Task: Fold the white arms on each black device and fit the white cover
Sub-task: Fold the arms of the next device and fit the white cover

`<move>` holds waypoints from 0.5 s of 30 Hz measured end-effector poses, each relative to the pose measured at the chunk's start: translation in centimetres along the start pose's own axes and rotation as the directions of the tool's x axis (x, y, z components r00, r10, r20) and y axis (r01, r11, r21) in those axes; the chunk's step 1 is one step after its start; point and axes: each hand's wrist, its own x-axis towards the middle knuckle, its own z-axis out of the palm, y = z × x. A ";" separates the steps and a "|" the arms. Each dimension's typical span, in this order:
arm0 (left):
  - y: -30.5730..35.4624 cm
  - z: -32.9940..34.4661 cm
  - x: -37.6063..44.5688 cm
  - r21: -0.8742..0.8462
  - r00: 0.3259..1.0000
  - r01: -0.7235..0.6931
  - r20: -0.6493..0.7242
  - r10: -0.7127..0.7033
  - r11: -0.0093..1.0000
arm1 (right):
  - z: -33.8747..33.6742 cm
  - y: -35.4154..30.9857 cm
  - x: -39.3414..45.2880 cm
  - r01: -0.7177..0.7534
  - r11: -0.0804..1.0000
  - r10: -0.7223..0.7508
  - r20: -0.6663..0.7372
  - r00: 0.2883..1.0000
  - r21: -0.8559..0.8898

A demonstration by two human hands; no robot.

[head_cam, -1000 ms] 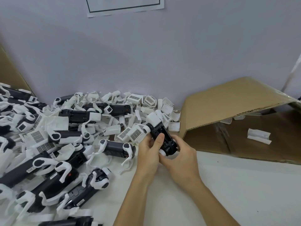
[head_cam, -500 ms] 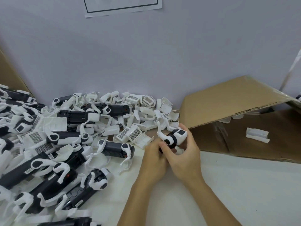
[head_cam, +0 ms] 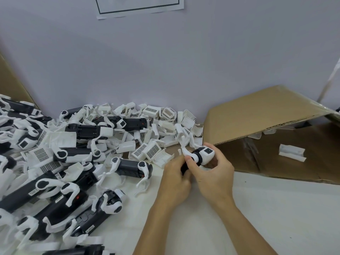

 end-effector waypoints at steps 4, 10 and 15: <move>-0.1 0.2 0.0 0.033 0.999 -0.042 0.000 0.042 0.999 | -0.2 0.2 0.0 -0.007 1.000 0.008 -0.017 1.000 0.025; -0.4 -0.1 0.1 -0.157 0.992 0.076 -0.083 -0.090 0.985 | 0.1 -0.2 -0.3 0.009 1.000 -0.010 0.097 0.995 0.014; 0.8 -0.6 0.8 -0.248 0.927 0.098 -0.330 -0.179 0.964 | 0.0 -0.1 -0.7 0.023 0.999 -0.025 0.118 0.993 0.025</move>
